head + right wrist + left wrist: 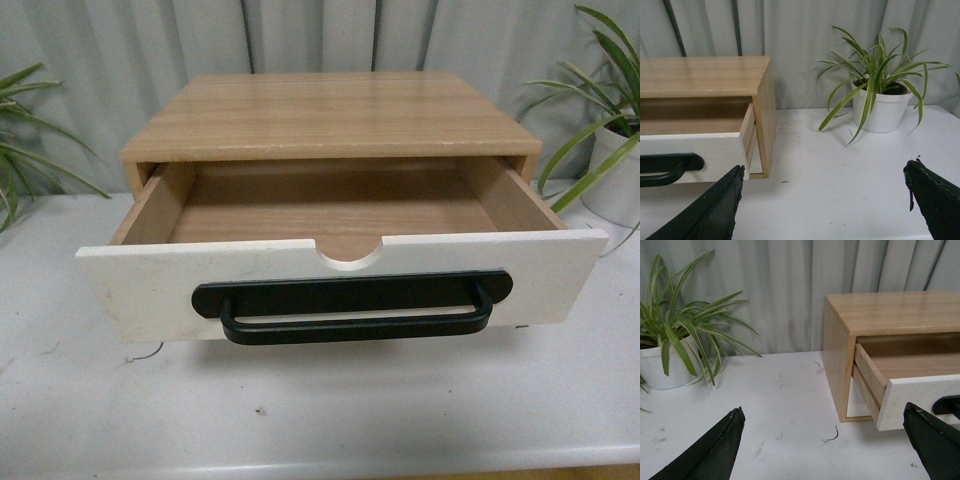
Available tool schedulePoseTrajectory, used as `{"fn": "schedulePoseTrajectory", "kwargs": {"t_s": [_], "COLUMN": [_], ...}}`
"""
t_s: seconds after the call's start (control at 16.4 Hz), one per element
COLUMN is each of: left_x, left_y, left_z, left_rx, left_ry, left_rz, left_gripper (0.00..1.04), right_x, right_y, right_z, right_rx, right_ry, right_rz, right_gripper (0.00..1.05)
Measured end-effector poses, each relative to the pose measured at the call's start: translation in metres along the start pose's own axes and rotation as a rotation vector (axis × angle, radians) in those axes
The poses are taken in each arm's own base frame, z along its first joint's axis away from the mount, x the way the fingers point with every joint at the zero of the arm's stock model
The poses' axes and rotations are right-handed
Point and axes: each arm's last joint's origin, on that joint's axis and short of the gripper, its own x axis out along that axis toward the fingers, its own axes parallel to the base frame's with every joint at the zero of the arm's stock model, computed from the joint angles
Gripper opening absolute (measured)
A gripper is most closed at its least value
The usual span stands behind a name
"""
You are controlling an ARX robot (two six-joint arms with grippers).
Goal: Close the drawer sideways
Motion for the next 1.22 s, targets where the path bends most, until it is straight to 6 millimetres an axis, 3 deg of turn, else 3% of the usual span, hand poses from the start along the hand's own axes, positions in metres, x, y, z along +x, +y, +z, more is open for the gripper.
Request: {"fn": "schedulePoseTrajectory", "kwargs": {"t_s": [0.12, 0.24, 0.3, 0.43, 0.55, 0.67, 0.79, 0.91, 1.03, 1.22], "left_x": [0.0, 0.003, 0.004, 0.016, 0.04, 0.07, 0.086, 0.087, 0.092, 0.101], "left_y": [0.0, 0.0, 0.005, 0.007, 0.004, -0.013, -0.042, -0.067, -0.074, -0.094], "left_z": [-0.002, 0.004, 0.006, 0.024, 0.049, 0.081, 0.094, 0.085, 0.084, 0.084], "left_rx": [-0.013, -0.091, -0.132, -0.163, -0.078, 0.104, 0.402, 0.814, 1.113, 1.321], "left_ry": [0.042, 0.408, 0.423, 0.344, 0.299, 0.22, 0.192, 0.227, 0.256, 0.232], "left_rz": [0.018, 0.224, 0.302, 0.291, 0.221, 0.11, -0.067, -0.285, -0.392, -0.516], "left_gripper": [0.98, 0.98, 0.98, 0.98, 0.98, 0.98, 0.98, 0.98, 0.98, 0.98], "right_x": [0.0, 0.006, 0.01, 0.026, 0.051, 0.085, 0.11, 0.121, 0.127, 0.133], "right_y": [0.0, -0.003, -0.005, -0.007, -0.004, 0.007, 0.023, 0.037, 0.043, 0.045], "right_z": [-0.001, -0.006, -0.003, 0.024, 0.054, 0.08, 0.095, 0.091, 0.082, 0.068], "right_rx": [0.013, 0.201, 0.256, 0.27, 0.18, -0.039, -0.329, -0.709, -1.023, -1.344], "right_ry": [0.019, 0.254, 0.238, 0.152, 0.077, 0.025, -0.021, -0.041, 0.014, 0.1], "right_rz": [-0.003, -0.062, -0.081, -0.065, -0.018, 0.067, 0.149, 0.263, 0.388, 0.55], "right_gripper": [0.98, 0.98, 0.98, 0.98, 0.98, 0.98, 0.98, 0.98, 0.98, 0.98]}}
